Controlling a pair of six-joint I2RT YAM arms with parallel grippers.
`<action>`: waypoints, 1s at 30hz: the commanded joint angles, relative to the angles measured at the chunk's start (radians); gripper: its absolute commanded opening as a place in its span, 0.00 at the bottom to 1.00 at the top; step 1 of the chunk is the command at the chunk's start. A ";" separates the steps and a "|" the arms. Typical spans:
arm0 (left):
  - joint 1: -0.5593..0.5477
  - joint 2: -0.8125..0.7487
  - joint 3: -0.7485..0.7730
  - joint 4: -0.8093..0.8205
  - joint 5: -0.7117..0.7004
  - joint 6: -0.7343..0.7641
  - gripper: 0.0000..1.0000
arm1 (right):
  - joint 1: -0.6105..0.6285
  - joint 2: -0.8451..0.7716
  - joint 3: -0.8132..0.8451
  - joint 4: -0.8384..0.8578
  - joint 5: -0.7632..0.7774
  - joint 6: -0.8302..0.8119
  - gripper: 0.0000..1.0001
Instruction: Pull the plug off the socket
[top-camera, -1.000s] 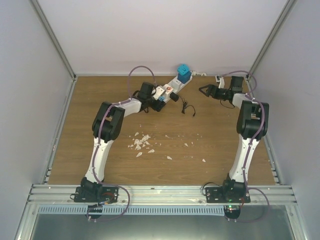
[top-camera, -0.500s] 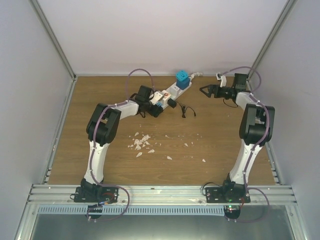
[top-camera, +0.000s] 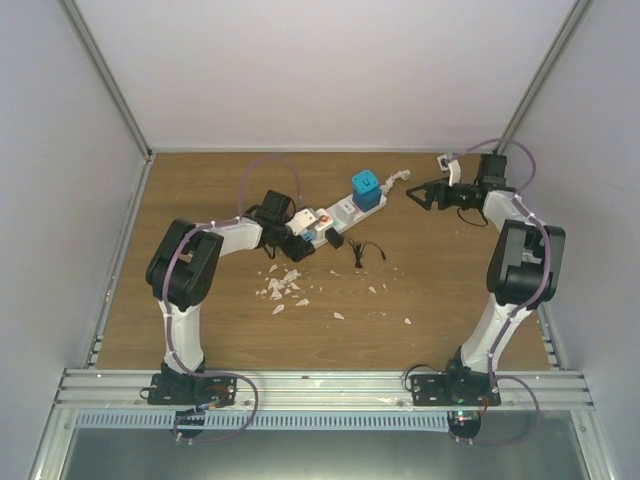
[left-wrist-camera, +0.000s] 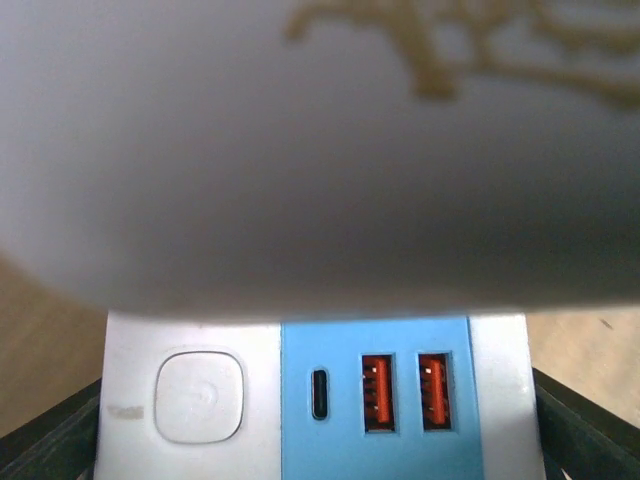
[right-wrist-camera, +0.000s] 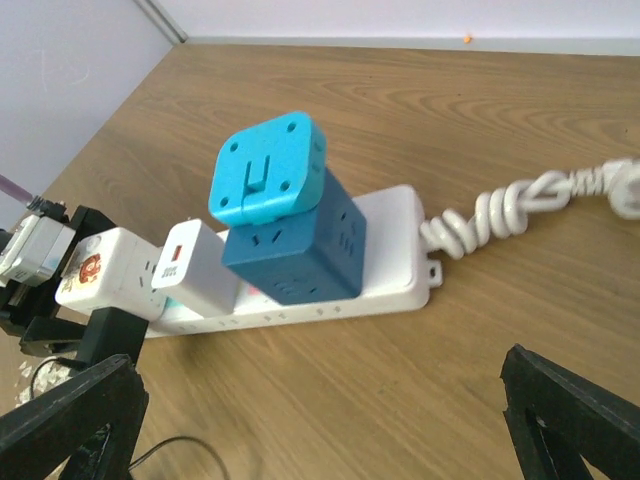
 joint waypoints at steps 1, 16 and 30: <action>-0.014 -0.073 -0.099 -0.066 0.133 0.090 0.53 | -0.033 -0.084 -0.042 -0.070 -0.045 -0.095 0.98; -0.015 -0.270 -0.387 -0.126 0.196 0.319 0.53 | -0.055 -0.314 -0.186 -0.242 -0.032 -0.331 0.98; -0.007 -0.238 -0.356 -0.269 0.143 0.594 0.54 | 0.009 -0.542 -0.328 -0.364 -0.032 -0.586 1.00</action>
